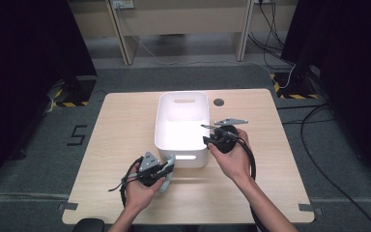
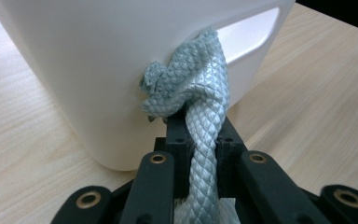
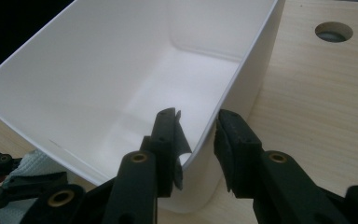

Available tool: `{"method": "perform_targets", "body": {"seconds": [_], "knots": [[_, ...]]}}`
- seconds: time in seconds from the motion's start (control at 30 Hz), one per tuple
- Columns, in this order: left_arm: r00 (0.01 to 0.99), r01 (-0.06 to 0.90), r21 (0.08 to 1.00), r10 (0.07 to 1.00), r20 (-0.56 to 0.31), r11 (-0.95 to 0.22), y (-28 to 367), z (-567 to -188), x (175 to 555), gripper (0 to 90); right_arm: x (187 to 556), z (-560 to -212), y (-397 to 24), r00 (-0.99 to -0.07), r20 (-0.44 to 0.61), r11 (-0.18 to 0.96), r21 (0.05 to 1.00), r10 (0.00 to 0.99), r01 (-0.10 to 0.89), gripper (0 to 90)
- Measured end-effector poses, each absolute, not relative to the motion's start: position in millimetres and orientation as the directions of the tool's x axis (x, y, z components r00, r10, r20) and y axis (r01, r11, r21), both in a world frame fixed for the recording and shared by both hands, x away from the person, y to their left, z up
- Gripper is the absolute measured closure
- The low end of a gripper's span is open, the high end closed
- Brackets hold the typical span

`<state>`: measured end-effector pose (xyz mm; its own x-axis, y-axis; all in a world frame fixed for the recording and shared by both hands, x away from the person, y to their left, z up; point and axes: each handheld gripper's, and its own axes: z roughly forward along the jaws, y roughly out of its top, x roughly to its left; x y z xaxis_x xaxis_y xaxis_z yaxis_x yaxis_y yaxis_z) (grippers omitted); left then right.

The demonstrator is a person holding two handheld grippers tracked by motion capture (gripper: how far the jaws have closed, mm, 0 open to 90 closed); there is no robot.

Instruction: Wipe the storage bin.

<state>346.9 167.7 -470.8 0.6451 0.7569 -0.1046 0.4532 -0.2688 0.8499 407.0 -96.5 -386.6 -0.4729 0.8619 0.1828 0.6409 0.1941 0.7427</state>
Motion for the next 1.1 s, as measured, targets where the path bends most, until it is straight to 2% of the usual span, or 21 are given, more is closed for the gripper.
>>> {"method": "perform_targets", "body": {"seconds": [0.63,1.1], "knots": [[0.642,0.431,0.869,0.759,-0.105,-0.245,162.0,-443.8,343.4,79.9,406.8,-386.7,-95.9,-0.474,0.182,0.195,0.743,0.862,0.64,69.1],[0.657,0.426,0.865,0.748,-0.095,-0.265,152.0,-440.6,345.3,79.9,406.8,-386.8,-96.0,-0.473,0.182,0.194,0.744,0.862,0.64,69.0]]}}
